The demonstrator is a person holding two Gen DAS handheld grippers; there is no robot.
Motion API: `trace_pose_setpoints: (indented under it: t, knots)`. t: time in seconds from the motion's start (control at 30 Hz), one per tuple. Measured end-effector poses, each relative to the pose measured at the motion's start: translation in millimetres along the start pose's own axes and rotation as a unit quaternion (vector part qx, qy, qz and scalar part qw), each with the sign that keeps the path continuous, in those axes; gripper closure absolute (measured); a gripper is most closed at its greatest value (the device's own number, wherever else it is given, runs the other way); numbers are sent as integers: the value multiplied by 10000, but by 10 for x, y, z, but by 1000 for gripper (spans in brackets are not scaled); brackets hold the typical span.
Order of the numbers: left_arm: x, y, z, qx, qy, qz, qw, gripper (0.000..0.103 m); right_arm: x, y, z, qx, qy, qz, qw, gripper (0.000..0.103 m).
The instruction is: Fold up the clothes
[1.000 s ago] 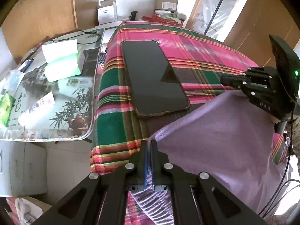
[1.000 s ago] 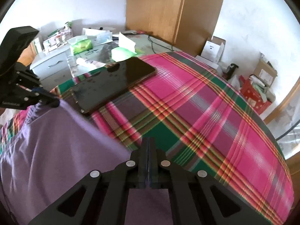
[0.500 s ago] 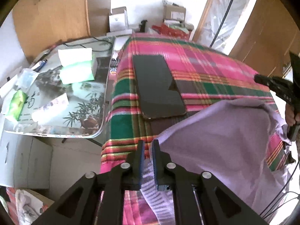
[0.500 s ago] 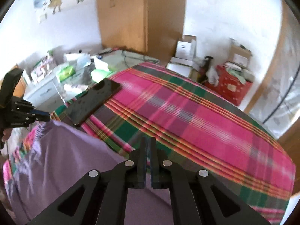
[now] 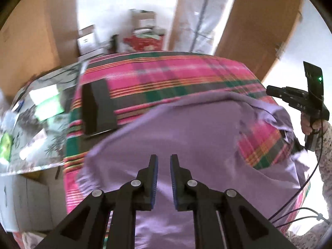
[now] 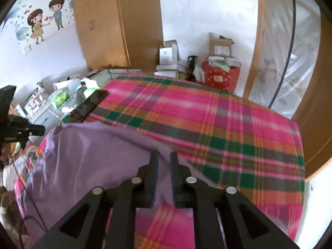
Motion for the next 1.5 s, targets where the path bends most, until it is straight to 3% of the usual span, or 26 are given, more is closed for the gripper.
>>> trace_pose_setpoints:
  t: [0.2,0.33,0.53,0.67,0.87,1.2,1.47,1.5]
  knots:
    - [-99,257,541,344,424,-294,9981,90,462,-157,110,203,75,-205,9996,86]
    - [-177,480,932,453,682,-403,9958,84,730,-184,208,273,210,-307,9989,80]
    - [-240,924,1413,216,1013,-714,9920,81,923,-43,213,498,-49,-534,9973,75]
    - [-200,1160,1664,-170,1342,-847,9872,81,959,53,214,756,-331,-559,9950,63]
    - [-201,1339,1691,-880,1423,-950,9813,77,970,192,338,963,-549,-681,9915,63]
    - [-172,1341,1594,-962,1264,-1005,9822,77,1056,296,447,1060,-797,-790,9880,63]
    - [-158,1289,1429,-635,976,-915,9890,77,1086,321,512,1186,-803,-698,9872,63]
    - [-158,1282,1409,-601,943,-897,9897,81,1088,322,503,1195,-827,-687,9870,63]
Point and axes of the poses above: each gripper's, at about its wrist camera, not at the fingertips, and y roughly the way its jaws point, z to its right, x to its underside, the point moved 1 cm from there along y, roughly the way its jaws point, and after that the axes turned 3 degrees about -z, right-handed, at the moved point
